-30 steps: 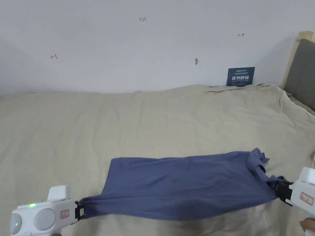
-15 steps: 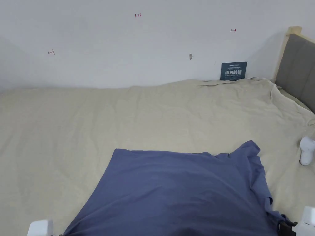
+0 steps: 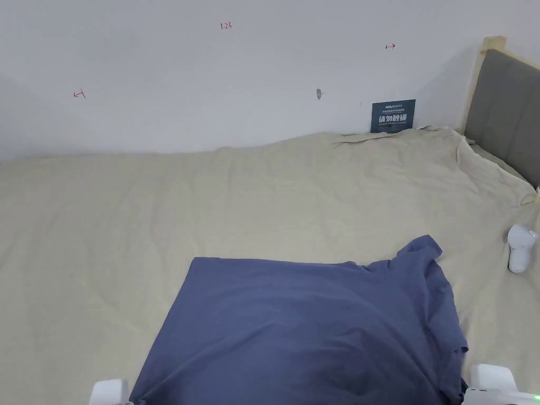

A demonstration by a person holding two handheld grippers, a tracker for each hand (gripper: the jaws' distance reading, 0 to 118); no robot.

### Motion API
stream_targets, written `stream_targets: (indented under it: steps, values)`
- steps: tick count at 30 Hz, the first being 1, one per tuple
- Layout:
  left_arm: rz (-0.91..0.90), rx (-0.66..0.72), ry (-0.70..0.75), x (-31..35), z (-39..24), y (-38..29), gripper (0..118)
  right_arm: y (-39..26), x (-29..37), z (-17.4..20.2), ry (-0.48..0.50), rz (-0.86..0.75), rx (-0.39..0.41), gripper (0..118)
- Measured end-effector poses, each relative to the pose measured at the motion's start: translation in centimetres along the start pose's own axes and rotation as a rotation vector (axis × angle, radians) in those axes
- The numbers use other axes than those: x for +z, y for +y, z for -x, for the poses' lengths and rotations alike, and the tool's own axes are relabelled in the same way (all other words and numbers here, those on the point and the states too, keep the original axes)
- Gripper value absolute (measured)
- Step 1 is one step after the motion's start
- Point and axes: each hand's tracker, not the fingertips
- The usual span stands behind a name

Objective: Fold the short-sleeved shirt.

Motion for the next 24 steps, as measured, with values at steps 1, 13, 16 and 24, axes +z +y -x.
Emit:
stream_targets:
  steps: [1,13,16,24]
  values:
    - [0.019,-0.006,0.000,-0.8,-0.5,0.2,1,0.0,-0.6,0.2,-0.004,0.020,0.001,5]
    - [0.056,0.004,-0.025,-1.3,-2.0,0.8,93,1.0,0.6,0.3,-0.008,0.003,-0.041,67]
    - [-0.019,0.019,-0.033,0.6,-2.6,1.5,118,1.8,3.6,0.7,0.004,-0.130,-0.030,80]
    - [-0.315,0.025,-0.083,7.0,-3.9,5.3,118,4.9,13.0,1.8,0.066,-0.475,-0.010,80]
